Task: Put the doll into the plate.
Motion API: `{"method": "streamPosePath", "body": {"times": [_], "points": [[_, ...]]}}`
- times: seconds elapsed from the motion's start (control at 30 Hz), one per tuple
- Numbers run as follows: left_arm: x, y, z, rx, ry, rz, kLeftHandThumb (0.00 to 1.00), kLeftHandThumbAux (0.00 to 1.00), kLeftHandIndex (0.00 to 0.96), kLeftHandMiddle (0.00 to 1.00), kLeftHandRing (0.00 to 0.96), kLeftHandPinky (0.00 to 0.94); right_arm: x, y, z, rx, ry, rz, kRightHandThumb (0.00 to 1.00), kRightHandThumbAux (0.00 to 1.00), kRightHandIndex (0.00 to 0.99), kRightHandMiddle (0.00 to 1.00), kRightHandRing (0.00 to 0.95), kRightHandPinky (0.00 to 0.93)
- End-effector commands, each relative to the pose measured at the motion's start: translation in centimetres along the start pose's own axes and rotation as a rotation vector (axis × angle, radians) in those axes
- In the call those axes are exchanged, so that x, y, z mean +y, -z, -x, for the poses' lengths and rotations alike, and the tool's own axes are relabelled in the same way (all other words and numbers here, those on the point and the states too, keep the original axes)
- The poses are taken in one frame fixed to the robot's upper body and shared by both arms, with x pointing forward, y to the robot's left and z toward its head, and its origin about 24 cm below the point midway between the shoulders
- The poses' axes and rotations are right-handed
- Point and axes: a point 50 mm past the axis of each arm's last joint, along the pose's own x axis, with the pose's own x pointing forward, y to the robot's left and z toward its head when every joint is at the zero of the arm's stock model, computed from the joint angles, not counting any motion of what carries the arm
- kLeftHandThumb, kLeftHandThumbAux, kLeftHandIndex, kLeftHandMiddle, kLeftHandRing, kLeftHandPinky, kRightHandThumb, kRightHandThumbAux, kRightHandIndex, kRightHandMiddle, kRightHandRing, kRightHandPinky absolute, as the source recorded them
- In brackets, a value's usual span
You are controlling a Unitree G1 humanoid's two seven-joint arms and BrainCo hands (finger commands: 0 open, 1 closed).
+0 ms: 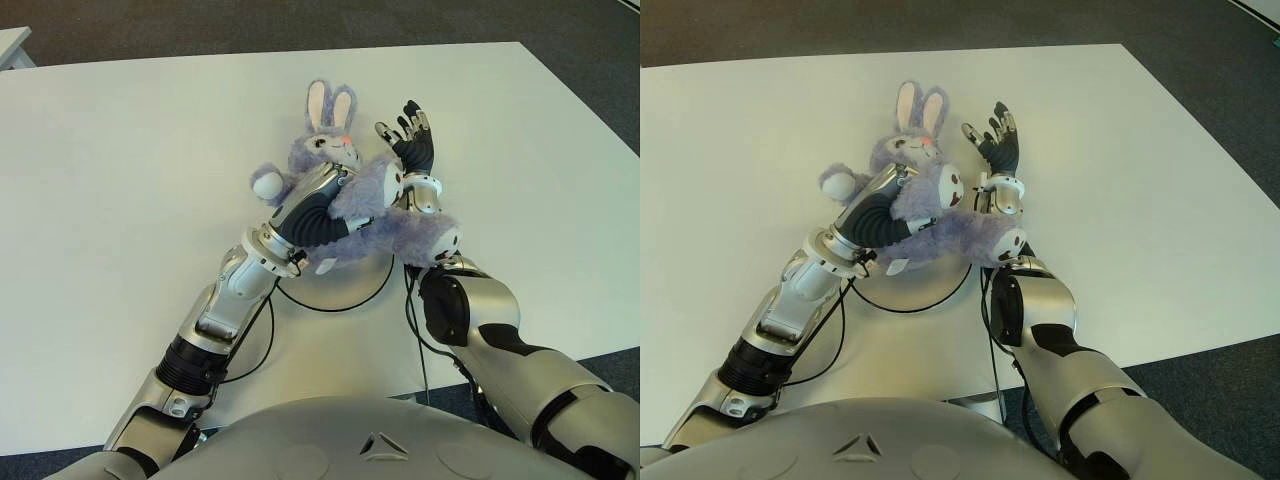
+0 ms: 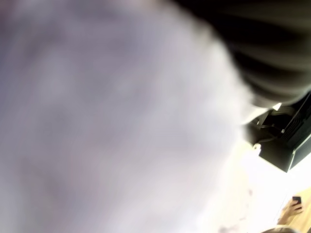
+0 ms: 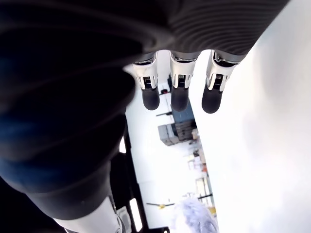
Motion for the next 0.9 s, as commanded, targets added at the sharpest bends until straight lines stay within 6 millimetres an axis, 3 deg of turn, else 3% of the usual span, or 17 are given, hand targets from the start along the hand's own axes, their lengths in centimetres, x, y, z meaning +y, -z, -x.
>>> {"method": "streamPosePath", "body": {"times": [0.03,0.3,0.33,0.4,0.73,0.9], "points": [[-0.35,0.54,0.29,0.007,0.01,-0.003,0.638,0.584,0.674,0.763,0.767,0.75,-0.46,2.13,1.19,0.088,0.019,-0.005,0.237,0.884,0.09,0.065,0.057,0.099],[-0.47,0.82,0.45,0.009,0.027,0.0,0.624,0.58,0.643,0.738,0.744,0.738,-0.48,2.13,1.19,0.088,0.02,-0.002,0.233,0.884,0.09,0.064,0.057,0.103],[-0.49,0.86,0.49,0.01,0.029,0.0,0.694,0.661,0.492,0.724,0.732,0.72,-0.49,2.13,1.19,0.088,0.02,-0.001,0.232,0.884,0.09,0.065,0.058,0.106],[-0.51,0.9,0.53,0.01,0.031,0.0,0.714,0.685,0.446,0.72,0.73,0.723,-0.49,2.13,1.19,0.088,0.02,-0.001,0.232,0.884,0.091,0.066,0.059,0.106],[-0.56,0.95,0.67,0.002,0.037,0.008,0.714,0.689,0.436,0.715,0.721,0.722,-0.45,2.12,1.19,0.086,0.018,-0.005,0.233,0.882,0.093,0.068,0.062,0.109],[-0.62,1.01,0.79,0.016,0.05,0.018,0.707,0.693,0.429,0.681,0.673,0.651,-0.43,2.12,1.2,0.085,0.019,-0.007,0.23,0.882,0.091,0.067,0.06,0.104]]}}
